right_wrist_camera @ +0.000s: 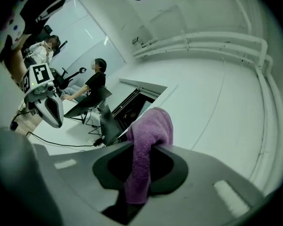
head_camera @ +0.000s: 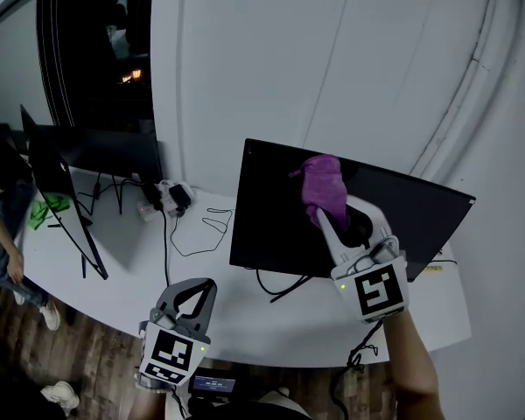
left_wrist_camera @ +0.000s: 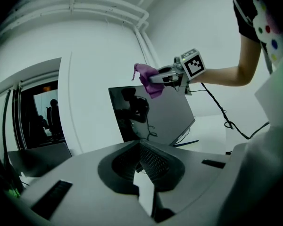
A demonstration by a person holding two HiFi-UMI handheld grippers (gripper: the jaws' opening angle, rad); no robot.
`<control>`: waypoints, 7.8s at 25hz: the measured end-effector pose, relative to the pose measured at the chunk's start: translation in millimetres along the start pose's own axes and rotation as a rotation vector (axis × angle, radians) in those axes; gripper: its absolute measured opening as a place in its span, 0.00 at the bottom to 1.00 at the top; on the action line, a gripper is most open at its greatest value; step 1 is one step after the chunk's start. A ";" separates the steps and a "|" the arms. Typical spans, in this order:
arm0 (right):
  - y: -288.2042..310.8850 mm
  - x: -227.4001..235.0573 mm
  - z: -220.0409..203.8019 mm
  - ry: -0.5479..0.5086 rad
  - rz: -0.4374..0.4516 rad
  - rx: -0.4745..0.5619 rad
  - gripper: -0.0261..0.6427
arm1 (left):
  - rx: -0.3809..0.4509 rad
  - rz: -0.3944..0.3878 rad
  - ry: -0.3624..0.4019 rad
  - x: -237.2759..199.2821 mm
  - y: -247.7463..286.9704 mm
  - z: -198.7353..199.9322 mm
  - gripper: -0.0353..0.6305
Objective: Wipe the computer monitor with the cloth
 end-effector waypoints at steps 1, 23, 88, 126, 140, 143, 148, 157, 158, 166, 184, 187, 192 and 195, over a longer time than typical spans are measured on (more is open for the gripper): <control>3.4 7.2 4.1 -0.017 -0.003 0.007 0.14 | -0.002 0.004 -0.001 -0.8 -0.3 -0.7 0.06; 113.9 79.3 42.7 -0.495 0.170 -0.161 0.14 | -0.008 0.039 -0.025 1.1 0.2 2.7 0.06; -27.3 135.8 -91.6 -0.718 0.412 -0.479 0.14 | 0.029 -0.124 0.011 144.3 67.6 52.3 0.06; -223.9 232.1 -224.1 -0.545 0.224 -0.732 0.14 | 0.066 -0.322 0.040 282.9 137.1 87.3 0.06; -291.9 271.4 -269.3 -0.393 0.084 -0.769 0.14 | 0.048 -0.324 0.048 302.7 145.7 90.2 0.06; -302.2 275.5 -278.3 -0.338 0.051 -0.758 0.14 | 0.048 -0.328 0.050 305.6 148.8 91.1 0.06; -318.6 271.2 -287.1 -0.190 -0.037 -0.669 0.14 | 0.049 -0.329 0.055 312.4 146.6 92.9 0.06; -326.7 249.3 -300.5 -0.059 -0.157 -0.560 0.14 | 0.045 -0.313 0.058 310.5 140.5 89.1 0.06; -327.4 247.1 -301.5 -0.052 -0.161 -0.554 0.14 | 0.043 -0.312 0.056 310.5 139.5 88.7 0.06; -324.2 225.6 -320.8 -0.023 -0.137 -0.563 0.14 | 0.026 -0.295 0.056 310.4 135.3 86.4 0.06; -324.2 151.5 -372.8 0.091 -0.050 -0.597 0.14 | -0.021 -0.233 0.049 306.7 108.4 75.2 0.06; -322.7 137.7 -383.2 0.135 -0.041 -0.590 0.14 | -0.023 -0.220 0.040 304.9 105.8 73.8 0.06; -322.5 115.6 -403.0 0.221 -0.034 -0.588 0.14 | -0.039 -0.206 0.040 303.9 101.5 69.2 0.06; -321.5 98.3 -417.1 0.262 -0.025 -0.602 0.14 | -0.049 -0.196 0.038 301.8 98.0 65.1 0.06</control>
Point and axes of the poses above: the fingertips, and each gripper's own axes: y forward along the fingers, x to its right, z out of its top, the point moved 3 cm from there along -y, backward along the fingers, and after that the axes turned 13 degrees about z, right-handed, at the moved point
